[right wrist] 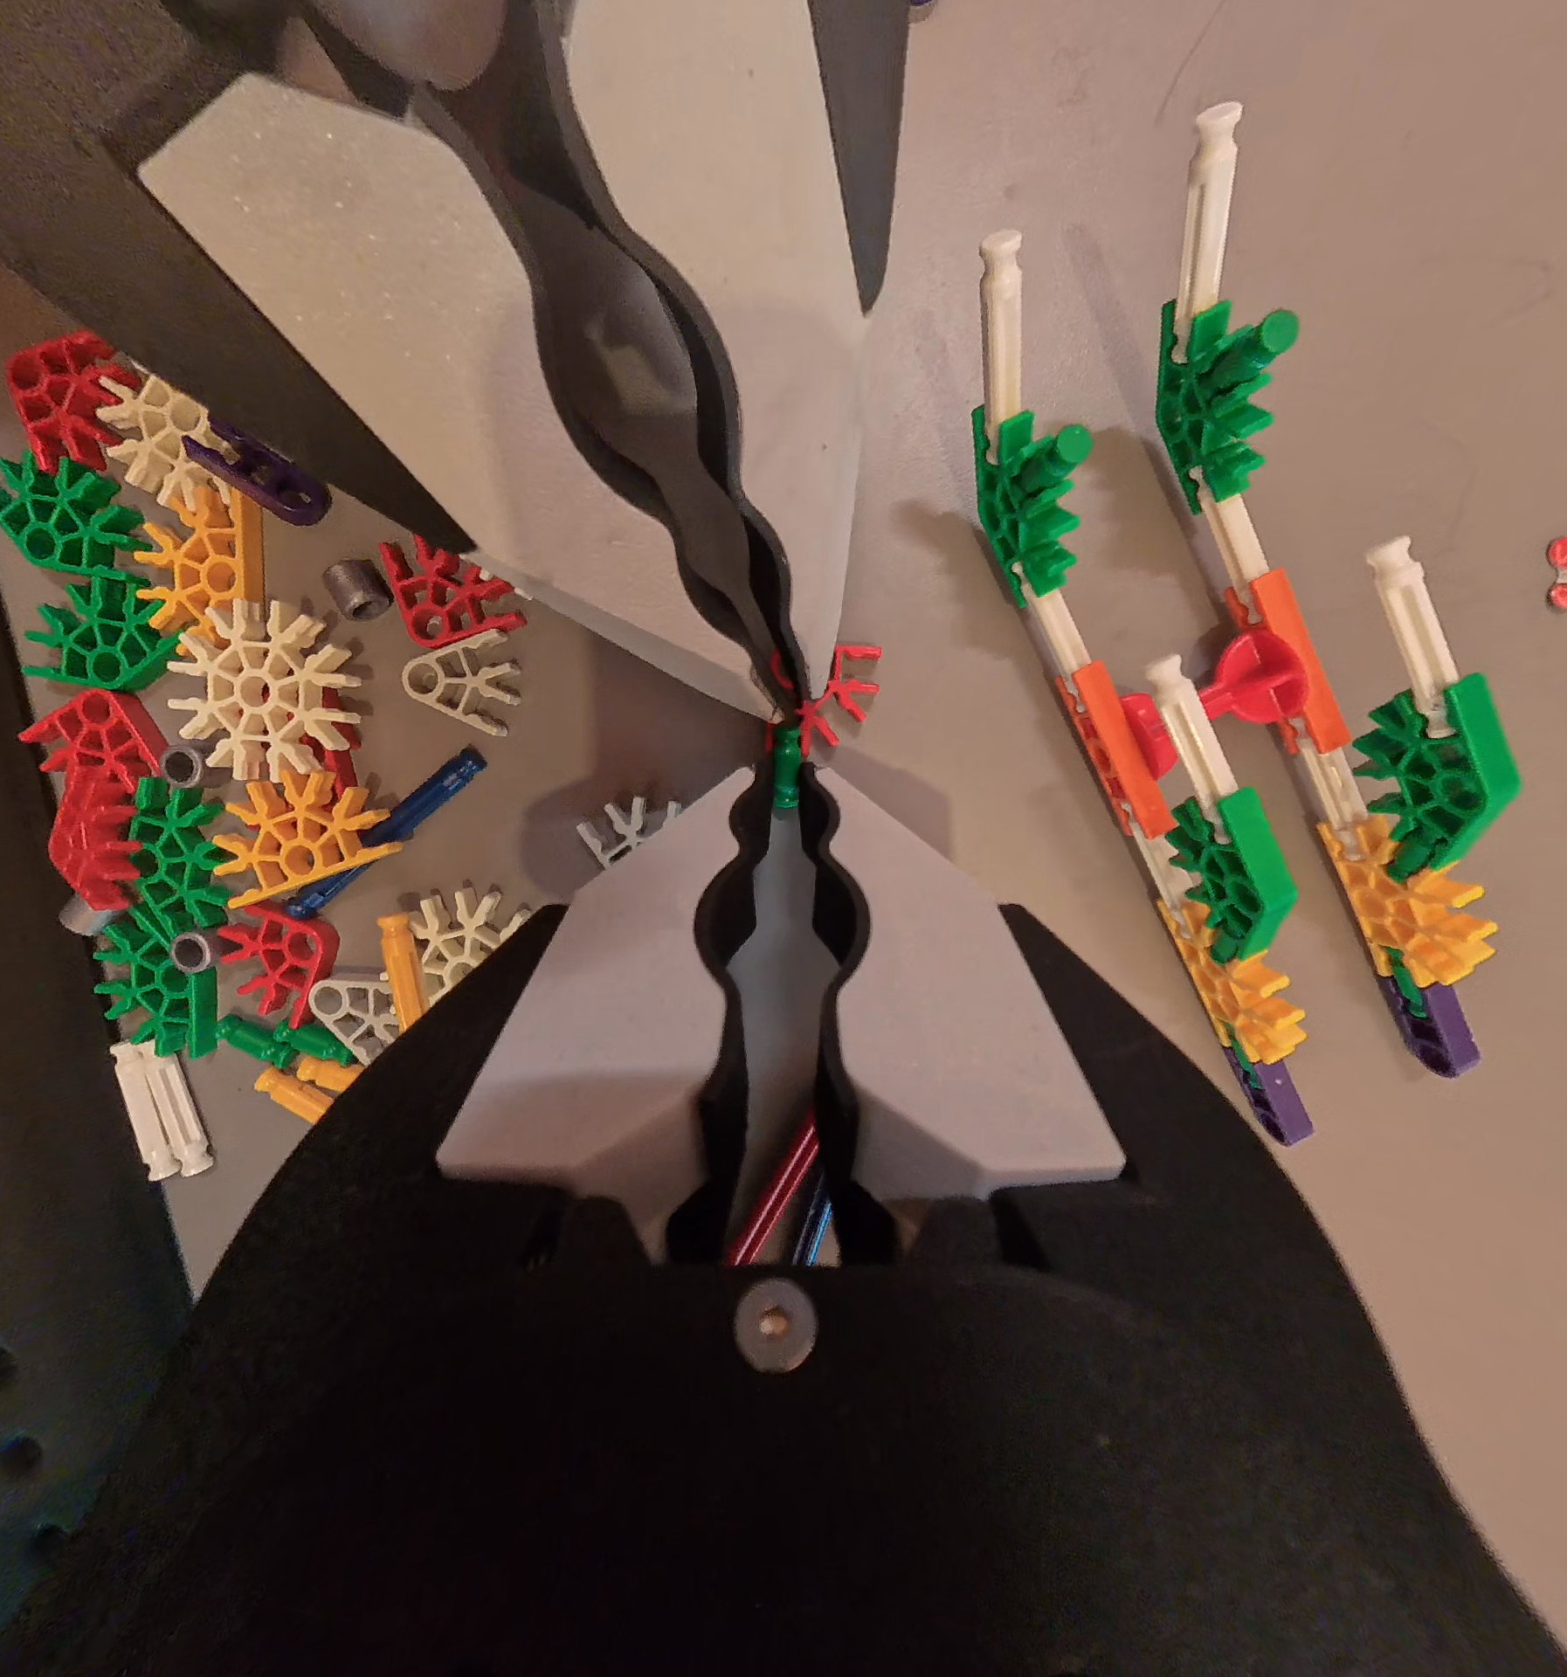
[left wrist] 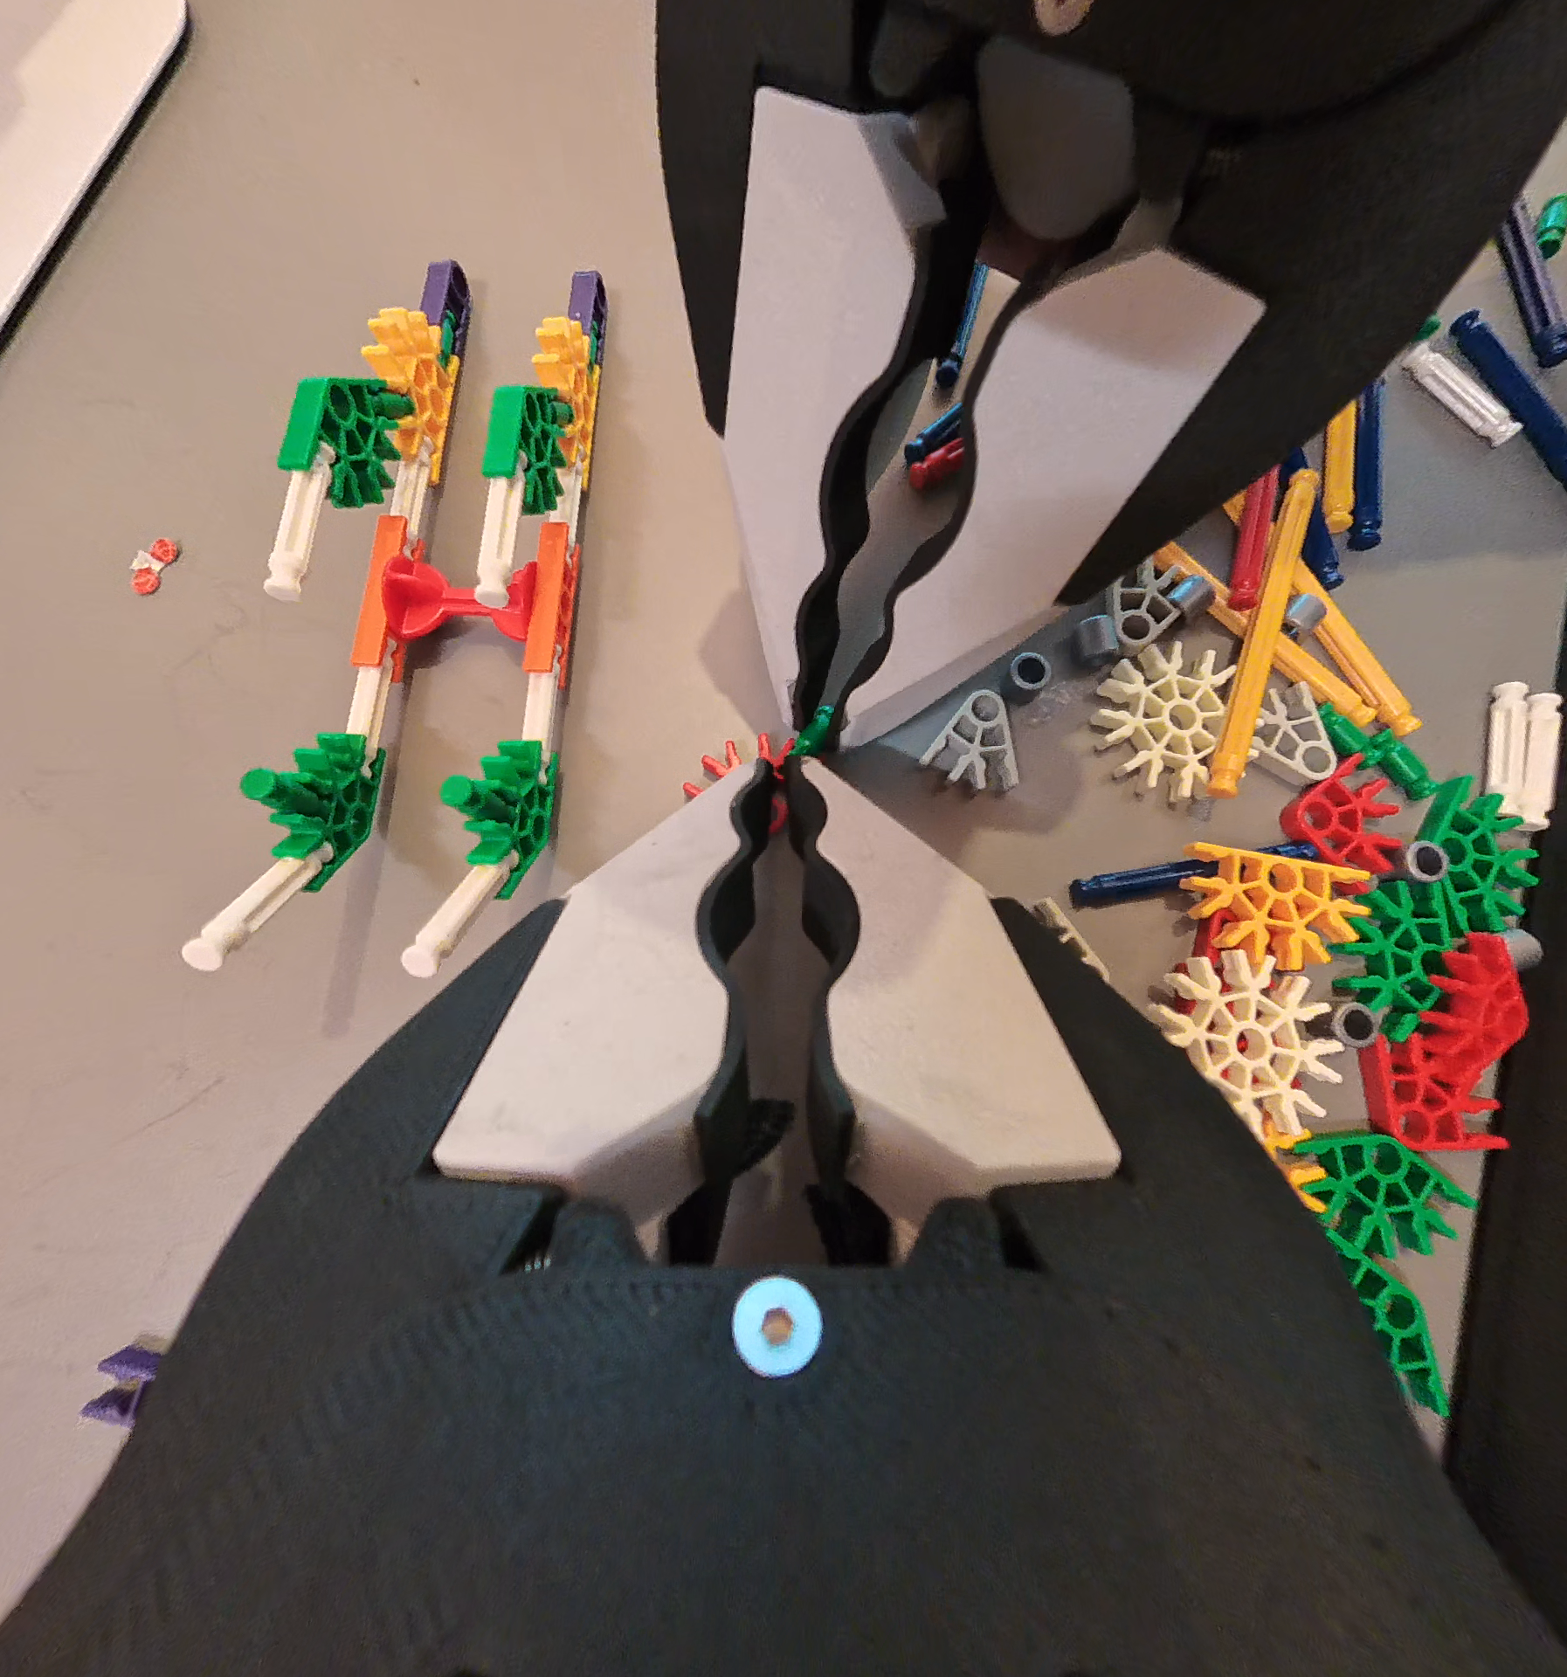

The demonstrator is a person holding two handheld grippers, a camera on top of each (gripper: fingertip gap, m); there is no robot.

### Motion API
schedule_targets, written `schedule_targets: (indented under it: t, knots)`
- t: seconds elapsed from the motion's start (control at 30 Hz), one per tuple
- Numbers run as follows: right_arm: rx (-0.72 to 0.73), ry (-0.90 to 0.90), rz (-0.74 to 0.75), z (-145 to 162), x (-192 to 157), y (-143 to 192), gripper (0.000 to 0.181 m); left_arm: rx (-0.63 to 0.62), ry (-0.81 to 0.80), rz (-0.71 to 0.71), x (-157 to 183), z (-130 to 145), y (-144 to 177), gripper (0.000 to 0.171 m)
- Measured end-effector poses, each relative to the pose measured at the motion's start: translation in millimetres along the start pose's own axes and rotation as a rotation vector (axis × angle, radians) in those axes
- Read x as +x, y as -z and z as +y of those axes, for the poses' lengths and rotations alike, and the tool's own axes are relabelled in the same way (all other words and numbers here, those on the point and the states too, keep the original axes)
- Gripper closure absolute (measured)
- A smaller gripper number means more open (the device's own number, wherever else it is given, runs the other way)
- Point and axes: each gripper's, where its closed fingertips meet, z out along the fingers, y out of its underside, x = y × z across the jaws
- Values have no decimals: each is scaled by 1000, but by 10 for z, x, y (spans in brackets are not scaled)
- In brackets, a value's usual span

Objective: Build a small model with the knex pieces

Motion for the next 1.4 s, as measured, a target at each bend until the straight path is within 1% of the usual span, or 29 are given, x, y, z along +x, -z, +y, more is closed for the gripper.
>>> schedule_targets:
  t: [0.17,0.3,0.47,0.57,0.67,0.73,0.83,1.1,1.4]
  knots:
    - [-15,0,-8,-8,-2,-8,178,-3,68,22,4,5,-30,171]
    - [-20,-8,-21,-14,-3,-11,178,-8,93,13,-20,36,-38,171]
    - [-2,-32,-18,-32,-1,-14,178,21,127,-9,-70,45,43,171]
    - [10,-29,-13,-43,-10,-5,173,30,124,-15,-75,69,75,171]
    - [14,-18,0,-49,-1,18,175,20,105,-22,-71,92,67,171]
    - [33,-16,0,-76,3,38,181,31,108,-18,-63,76,62,171]
    - [33,-10,-3,-81,-4,20,181,16,95,-20,-53,104,29,171]
    - [46,-37,-31,-127,-17,8,181,22,84,-19,-61,110,23,171]
    - [-12,-99,-99,-124,-19,2,181,28,80,-22,-66,108,18,171]
